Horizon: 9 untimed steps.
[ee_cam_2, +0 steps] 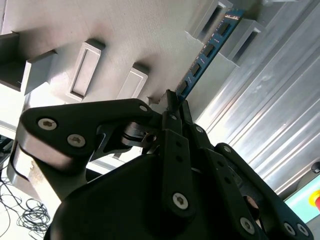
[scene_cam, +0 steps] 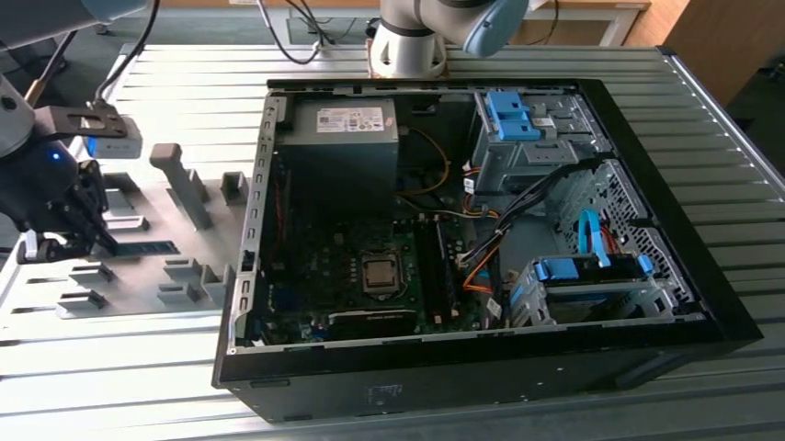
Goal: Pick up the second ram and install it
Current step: 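Pick up the second ram and move it above second insertion slot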
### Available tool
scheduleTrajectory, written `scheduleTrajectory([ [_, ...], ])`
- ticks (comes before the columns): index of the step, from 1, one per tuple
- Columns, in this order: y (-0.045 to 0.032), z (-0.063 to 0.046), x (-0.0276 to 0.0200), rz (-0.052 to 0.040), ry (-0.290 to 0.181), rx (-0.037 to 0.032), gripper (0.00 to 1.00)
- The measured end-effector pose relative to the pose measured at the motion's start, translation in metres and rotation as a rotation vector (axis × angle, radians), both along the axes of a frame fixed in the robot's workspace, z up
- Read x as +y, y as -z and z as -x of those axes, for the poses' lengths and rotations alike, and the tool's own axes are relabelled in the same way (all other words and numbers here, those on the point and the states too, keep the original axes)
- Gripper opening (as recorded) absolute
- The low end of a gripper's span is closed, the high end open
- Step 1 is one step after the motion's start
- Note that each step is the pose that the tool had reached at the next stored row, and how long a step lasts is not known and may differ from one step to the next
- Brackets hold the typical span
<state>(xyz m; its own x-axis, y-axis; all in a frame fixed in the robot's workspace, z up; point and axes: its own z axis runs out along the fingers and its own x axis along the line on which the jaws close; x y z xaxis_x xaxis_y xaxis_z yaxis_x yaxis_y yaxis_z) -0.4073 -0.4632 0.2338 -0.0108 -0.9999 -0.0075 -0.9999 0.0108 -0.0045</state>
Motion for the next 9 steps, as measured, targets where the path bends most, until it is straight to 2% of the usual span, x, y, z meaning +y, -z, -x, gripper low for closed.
scheduleTrajectory([
  [9,-0.0068,0.0000,0.0000,0.0000,0.000,-0.0001,0.14],
])
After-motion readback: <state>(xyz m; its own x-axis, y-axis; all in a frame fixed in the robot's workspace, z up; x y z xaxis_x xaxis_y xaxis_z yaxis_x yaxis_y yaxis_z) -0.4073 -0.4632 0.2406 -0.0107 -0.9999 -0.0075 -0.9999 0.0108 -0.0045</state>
